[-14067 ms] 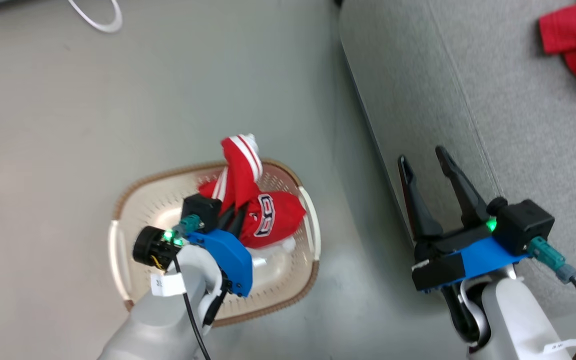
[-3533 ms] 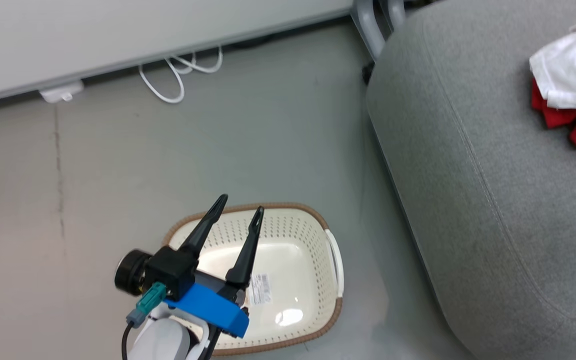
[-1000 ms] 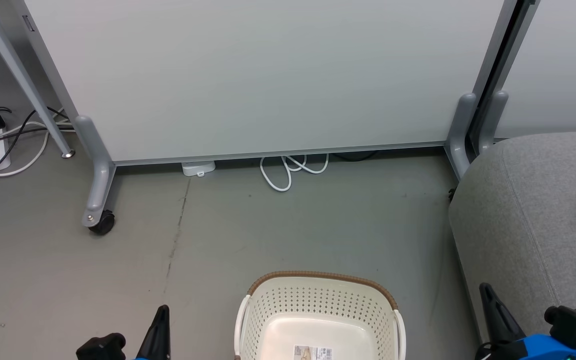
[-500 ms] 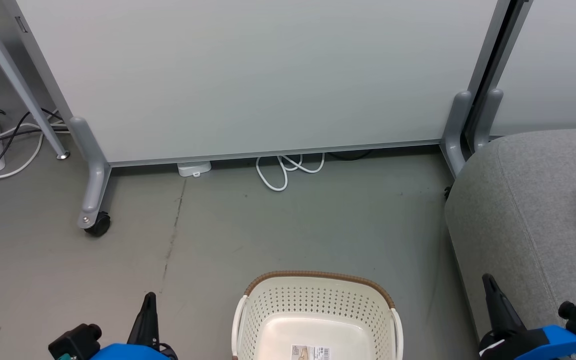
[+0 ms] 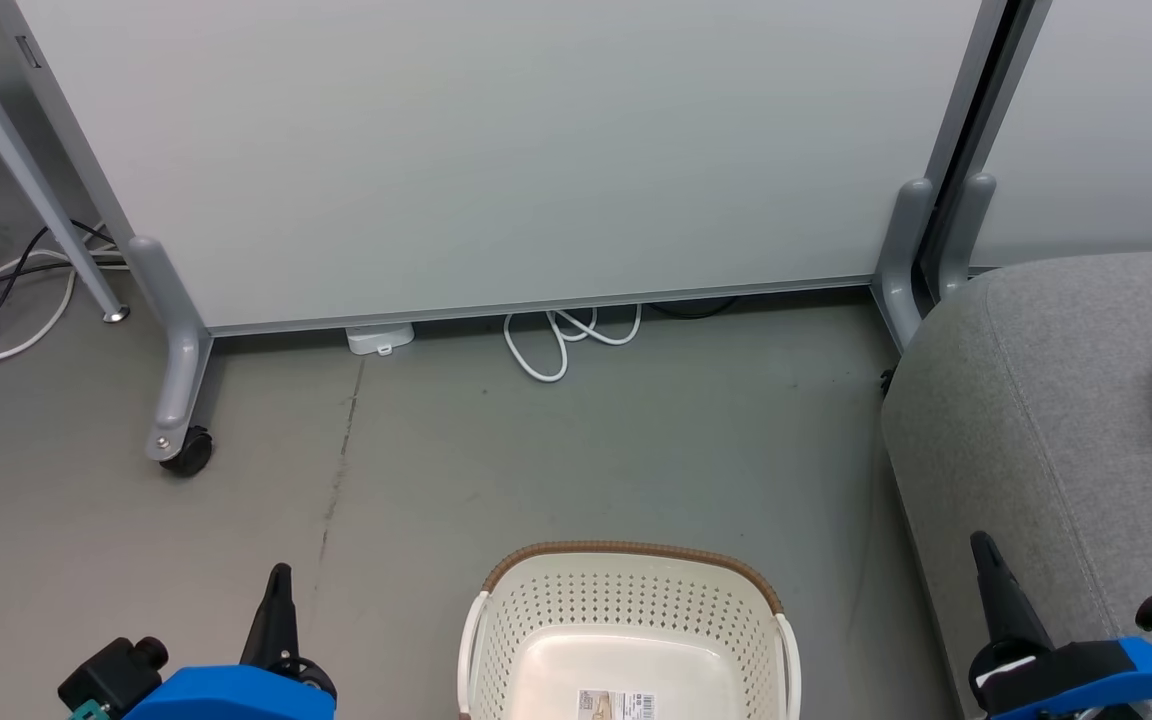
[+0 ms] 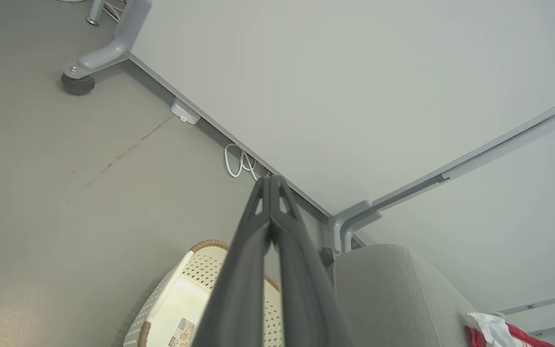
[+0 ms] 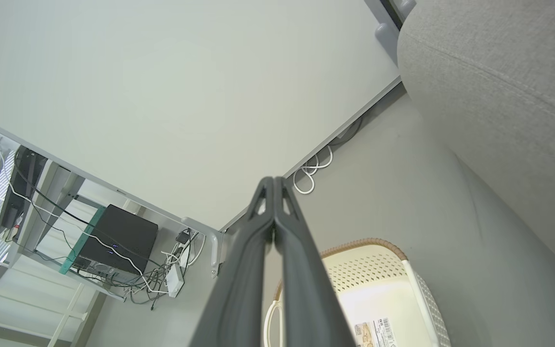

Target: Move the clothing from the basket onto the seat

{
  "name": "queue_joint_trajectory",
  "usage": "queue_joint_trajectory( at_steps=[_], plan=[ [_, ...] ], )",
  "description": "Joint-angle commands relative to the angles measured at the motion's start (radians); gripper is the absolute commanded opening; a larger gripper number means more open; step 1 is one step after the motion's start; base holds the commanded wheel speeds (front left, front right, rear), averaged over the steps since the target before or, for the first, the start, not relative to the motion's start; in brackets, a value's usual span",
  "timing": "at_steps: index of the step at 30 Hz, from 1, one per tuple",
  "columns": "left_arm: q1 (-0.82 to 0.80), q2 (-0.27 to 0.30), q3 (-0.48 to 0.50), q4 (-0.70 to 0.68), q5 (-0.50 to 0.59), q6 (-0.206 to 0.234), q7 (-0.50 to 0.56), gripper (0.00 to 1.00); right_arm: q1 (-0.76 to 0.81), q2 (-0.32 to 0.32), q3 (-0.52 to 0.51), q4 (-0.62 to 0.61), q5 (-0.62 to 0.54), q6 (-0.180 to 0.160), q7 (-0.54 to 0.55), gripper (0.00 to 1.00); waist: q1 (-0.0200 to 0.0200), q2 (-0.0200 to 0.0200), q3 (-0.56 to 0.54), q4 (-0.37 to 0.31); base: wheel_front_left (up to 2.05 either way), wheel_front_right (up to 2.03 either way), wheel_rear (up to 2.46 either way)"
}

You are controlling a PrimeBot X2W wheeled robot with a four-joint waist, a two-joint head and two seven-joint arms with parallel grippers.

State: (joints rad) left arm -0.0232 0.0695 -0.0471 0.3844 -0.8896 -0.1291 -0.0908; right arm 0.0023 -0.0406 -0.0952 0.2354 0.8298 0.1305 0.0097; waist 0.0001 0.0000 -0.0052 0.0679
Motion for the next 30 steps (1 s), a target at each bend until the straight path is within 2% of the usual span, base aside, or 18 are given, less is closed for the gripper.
queue_joint_trajectory(
  at_steps=[1, 30],
  plan=[
    [-0.028, 0.003, 0.010, -0.019, -0.030, -0.001, 0.008, 0.00, -0.031, -0.007, -0.002, -0.011, 0.035, 0.000, 0.007, 0.00, -0.0001, 0.0000, 0.000, -0.001, 0.00, 0.00, 0.00],
    [-0.057, -0.006, 0.077, -0.073, -0.329, -0.002, 0.094, 0.00, -0.069, -0.010, -0.010, -0.003, 0.358, 0.000, 0.050, 0.00, -0.0001, 0.0000, 0.003, -0.024, 0.00, 0.00, 0.00]
  ],
)
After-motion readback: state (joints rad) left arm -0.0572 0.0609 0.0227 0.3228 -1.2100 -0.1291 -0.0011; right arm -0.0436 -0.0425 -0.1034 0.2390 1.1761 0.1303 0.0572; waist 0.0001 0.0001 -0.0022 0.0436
